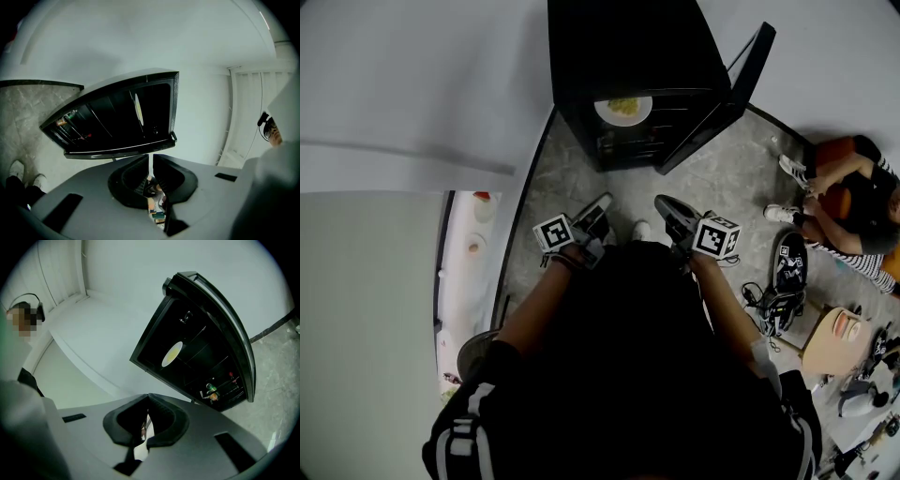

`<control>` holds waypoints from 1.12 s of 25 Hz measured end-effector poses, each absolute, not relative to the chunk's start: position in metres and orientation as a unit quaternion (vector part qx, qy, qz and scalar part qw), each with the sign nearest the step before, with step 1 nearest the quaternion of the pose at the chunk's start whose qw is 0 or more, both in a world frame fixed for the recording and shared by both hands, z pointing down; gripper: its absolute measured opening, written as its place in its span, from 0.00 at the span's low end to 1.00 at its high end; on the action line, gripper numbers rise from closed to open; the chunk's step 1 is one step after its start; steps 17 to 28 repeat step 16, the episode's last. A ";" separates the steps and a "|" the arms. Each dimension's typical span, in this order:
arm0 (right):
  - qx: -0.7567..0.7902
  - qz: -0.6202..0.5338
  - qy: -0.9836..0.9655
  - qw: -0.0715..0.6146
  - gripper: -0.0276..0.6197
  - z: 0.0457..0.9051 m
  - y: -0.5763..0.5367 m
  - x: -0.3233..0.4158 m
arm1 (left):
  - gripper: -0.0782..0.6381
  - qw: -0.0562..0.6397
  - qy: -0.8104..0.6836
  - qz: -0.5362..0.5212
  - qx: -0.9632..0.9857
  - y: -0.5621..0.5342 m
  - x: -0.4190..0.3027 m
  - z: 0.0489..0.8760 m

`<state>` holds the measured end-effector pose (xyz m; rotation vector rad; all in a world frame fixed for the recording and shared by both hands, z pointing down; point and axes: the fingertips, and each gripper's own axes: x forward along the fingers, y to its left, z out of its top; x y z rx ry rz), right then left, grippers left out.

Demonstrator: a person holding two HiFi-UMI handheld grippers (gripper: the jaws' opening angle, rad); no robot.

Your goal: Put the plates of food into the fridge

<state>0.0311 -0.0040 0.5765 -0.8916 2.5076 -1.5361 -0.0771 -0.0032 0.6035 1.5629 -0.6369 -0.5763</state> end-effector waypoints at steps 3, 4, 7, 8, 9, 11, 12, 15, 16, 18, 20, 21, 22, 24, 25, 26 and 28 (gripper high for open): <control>-0.290 -0.500 0.815 0.034 0.08 0.578 -0.004 0.031 | 0.17 0.629 -0.283 -0.247 0.681 0.001 -0.078 0.605; -0.291 -0.500 0.815 0.034 0.08 0.579 -0.004 0.031 | 0.17 0.627 -0.284 -0.249 0.681 0.001 -0.079 0.604; -0.291 -0.500 0.815 0.033 0.08 0.581 -0.005 0.030 | 0.17 0.623 -0.286 -0.252 0.682 0.001 -0.080 0.603; -0.291 -0.500 0.815 0.033 0.08 0.581 -0.005 0.029 | 0.17 0.623 -0.289 -0.251 0.683 0.001 -0.081 0.603; -0.291 -0.501 0.815 0.033 0.08 0.581 -0.005 0.029 | 0.17 0.622 -0.290 -0.250 0.683 0.001 -0.081 0.603; -0.292 -0.501 0.814 0.033 0.08 0.581 -0.004 0.029 | 0.16 0.620 -0.291 -0.245 0.686 0.003 -0.081 0.602; -0.292 -0.501 0.814 0.033 0.08 0.581 -0.004 0.029 | 0.16 0.620 -0.291 -0.243 0.687 0.003 -0.081 0.602; -0.294 -0.502 0.813 0.032 0.08 0.581 -0.005 0.030 | 0.16 0.624 -0.290 -0.237 0.687 0.005 -0.080 0.603; -0.294 -0.502 0.812 0.032 0.08 0.581 -0.006 0.030 | 0.16 0.625 -0.289 -0.235 0.686 0.005 -0.080 0.603; -0.294 -0.502 0.812 0.032 0.08 0.581 -0.006 0.030 | 0.16 0.625 -0.289 -0.235 0.686 0.005 -0.080 0.603; -0.294 -0.502 0.812 0.032 0.08 0.581 -0.006 0.030 | 0.16 0.625 -0.289 -0.235 0.686 0.005 -0.080 0.603; -0.294 -0.502 0.812 0.032 0.08 0.581 -0.006 0.030 | 0.16 0.625 -0.289 -0.235 0.686 0.005 -0.080 0.603; -0.294 -0.502 0.812 0.032 0.08 0.581 -0.006 0.030 | 0.16 0.625 -0.289 -0.235 0.686 0.005 -0.080 0.603; -0.294 -0.502 0.812 0.032 0.08 0.581 -0.006 0.030 | 0.16 0.625 -0.289 -0.235 0.686 0.005 -0.080 0.603; -0.294 -0.502 0.812 0.032 0.08 0.581 -0.006 0.030 | 0.16 0.625 -0.289 -0.235 0.686 0.005 -0.080 0.603; -0.294 -0.502 0.812 0.032 0.08 0.581 -0.006 0.030 | 0.16 0.625 -0.289 -0.235 0.686 0.005 -0.080 0.603; -0.294 -0.502 0.812 0.032 0.08 0.581 -0.006 0.030 | 0.16 0.625 -0.289 -0.235 0.686 0.005 -0.080 0.603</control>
